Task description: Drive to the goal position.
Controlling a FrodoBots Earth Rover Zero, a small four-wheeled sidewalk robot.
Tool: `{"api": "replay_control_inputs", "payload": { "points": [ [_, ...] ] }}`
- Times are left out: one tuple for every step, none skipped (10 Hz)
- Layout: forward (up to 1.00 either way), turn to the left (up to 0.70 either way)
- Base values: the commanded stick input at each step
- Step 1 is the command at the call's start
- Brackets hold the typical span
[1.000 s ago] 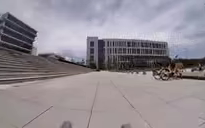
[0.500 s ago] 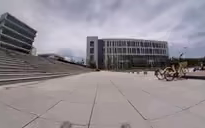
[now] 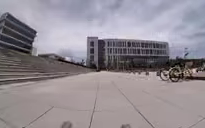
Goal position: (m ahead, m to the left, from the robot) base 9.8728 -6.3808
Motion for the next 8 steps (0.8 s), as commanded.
{"api": "replay_control_inputs", "payload": {
  "points": [
    [0.70,0.00],
    [0.70,0.00],
    [0.70,0.00],
    [0.70,0.00],
    [0.70,0.00],
    [0.70,0.00],
    [0.70,0.00],
    [0.70,0.00]
  ]
}}
